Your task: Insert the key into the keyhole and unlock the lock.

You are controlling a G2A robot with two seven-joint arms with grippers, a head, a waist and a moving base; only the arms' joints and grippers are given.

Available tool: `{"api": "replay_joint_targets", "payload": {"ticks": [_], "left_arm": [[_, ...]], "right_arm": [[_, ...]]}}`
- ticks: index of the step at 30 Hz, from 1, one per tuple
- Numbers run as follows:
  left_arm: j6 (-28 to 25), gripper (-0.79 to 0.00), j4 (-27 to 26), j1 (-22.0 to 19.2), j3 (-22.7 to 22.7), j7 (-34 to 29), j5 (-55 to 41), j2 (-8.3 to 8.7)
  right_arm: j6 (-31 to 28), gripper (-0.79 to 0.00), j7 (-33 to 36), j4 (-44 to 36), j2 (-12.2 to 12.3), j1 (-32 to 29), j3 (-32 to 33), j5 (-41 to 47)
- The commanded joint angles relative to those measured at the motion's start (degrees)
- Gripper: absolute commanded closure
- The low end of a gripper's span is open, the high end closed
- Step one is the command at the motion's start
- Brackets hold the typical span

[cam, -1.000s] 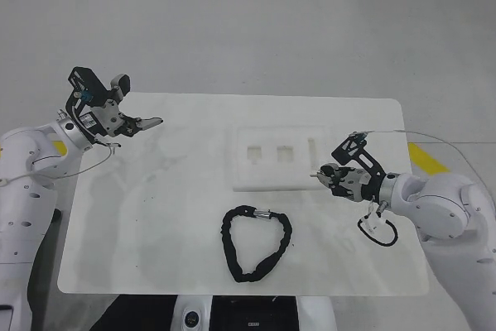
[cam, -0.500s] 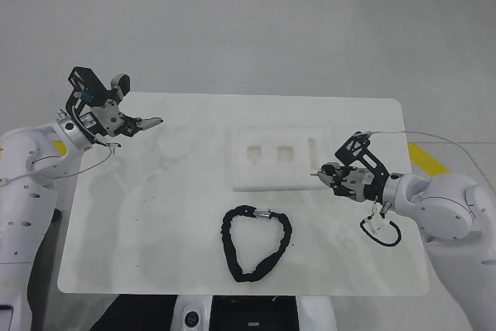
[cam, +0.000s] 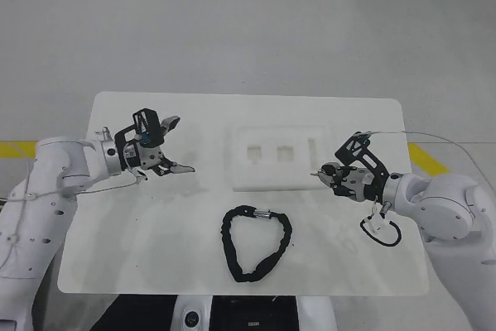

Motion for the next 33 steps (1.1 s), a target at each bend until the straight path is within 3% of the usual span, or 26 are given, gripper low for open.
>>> {"api": "replay_joint_targets", "payload": {"ticks": [1,19,33], "left_arm": [[0.02,-0.785,-1.99,-0.31,3.37,-0.21,0.17,0.06],[0.02,-0.785,0.25,-10.34,25.59,7.10,8.02,-1.59],[0.02,-0.785,1.40,-11.23,30.26,14.37,14.12,-1.74]], "right_arm": [[0.00,0.000,0.00,0.00,0.00,0.00,0.00,0.00],[0.00,0.000,0.00,0.00,0.00,0.00,0.00,0.00],[0.00,0.000,0.00,0.00,0.00,0.00,0.00,0.00]]}}
